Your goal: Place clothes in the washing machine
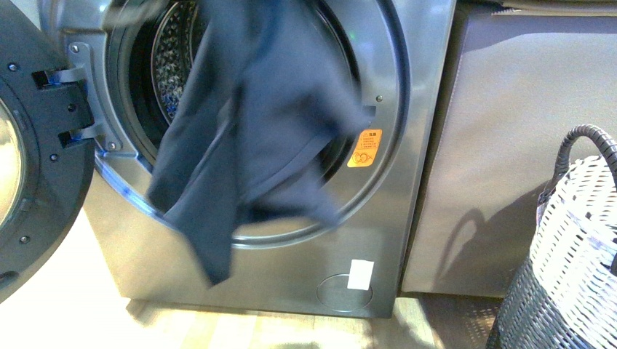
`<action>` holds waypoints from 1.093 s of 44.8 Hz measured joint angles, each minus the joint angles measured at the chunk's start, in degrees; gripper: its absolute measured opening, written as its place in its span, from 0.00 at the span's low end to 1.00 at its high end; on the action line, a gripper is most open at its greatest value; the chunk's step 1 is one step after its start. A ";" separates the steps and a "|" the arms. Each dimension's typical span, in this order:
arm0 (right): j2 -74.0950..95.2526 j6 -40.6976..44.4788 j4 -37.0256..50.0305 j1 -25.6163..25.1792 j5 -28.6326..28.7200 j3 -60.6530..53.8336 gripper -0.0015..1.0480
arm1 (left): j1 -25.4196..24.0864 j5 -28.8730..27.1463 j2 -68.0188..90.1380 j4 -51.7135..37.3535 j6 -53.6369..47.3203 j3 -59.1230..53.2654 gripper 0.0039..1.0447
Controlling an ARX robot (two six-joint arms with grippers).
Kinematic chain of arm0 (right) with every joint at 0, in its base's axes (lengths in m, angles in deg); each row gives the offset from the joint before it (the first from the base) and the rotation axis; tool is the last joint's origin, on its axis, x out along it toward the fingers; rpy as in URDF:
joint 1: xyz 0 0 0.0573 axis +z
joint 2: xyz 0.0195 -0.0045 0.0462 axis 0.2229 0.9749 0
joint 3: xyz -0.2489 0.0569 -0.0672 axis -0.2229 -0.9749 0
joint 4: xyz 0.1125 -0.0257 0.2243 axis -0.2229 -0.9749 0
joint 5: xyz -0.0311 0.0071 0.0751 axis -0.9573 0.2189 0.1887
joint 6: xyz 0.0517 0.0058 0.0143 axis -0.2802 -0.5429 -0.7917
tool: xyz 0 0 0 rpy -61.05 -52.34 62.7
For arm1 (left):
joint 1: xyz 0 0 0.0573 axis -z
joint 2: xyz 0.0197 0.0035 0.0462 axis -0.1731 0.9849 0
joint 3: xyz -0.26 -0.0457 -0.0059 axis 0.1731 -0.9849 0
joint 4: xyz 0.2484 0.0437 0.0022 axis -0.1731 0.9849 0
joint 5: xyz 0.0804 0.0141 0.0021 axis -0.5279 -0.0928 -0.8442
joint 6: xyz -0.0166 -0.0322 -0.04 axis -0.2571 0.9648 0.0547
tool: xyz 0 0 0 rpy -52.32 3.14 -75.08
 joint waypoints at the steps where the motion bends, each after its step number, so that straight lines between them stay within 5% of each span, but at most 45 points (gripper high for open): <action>1: 0.00 0.00 0.00 0.00 0.00 0.02 0.87 | -0.15 0.00 0.04 -0.02 -0.42 -0.31 0.07; 8: -0.24 0.37 -0.35 0.20 -1.84 -0.24 0.96 | -0.87 -0.83 1.51 -0.52 -1.03 -1.40 0.07; 11: -6.58 3.85 1.40 0.50 -16.63 -11.52 0.87 | -1.07 -1.70 2.23 -0.68 -1.03 -1.44 0.07; 13: -16.41 6.62 9.60 -0.13 -28.72 -29.14 0.78 | -1.16 -2.38 3.04 -0.92 -1.03 -1.44 0.07; 16: -31.23 8.41 20.94 -2.62 -34.91 -53.09 0.64 | -1.29 -3.63 4.00 -0.92 -0.98 -1.46 0.07; 21: -52.39 9.14 35.58 -7.39 -33.55 -87.14 0.41 | -1.42 -5.88 5.51 -0.79 -0.59 -1.46 0.07; 31: -61.46 9.94 47.32 -11.34 -27.26 -123.89 0.02 | 0.42 -9.94 9.64 -0.42 -0.90 -0.98 0.07; 49: -75.17 10.10 56.28 -16.87 -22.69 -145.94 0.02 | 0.11 -21.53 23.06 3.23 1.14 13.22 0.07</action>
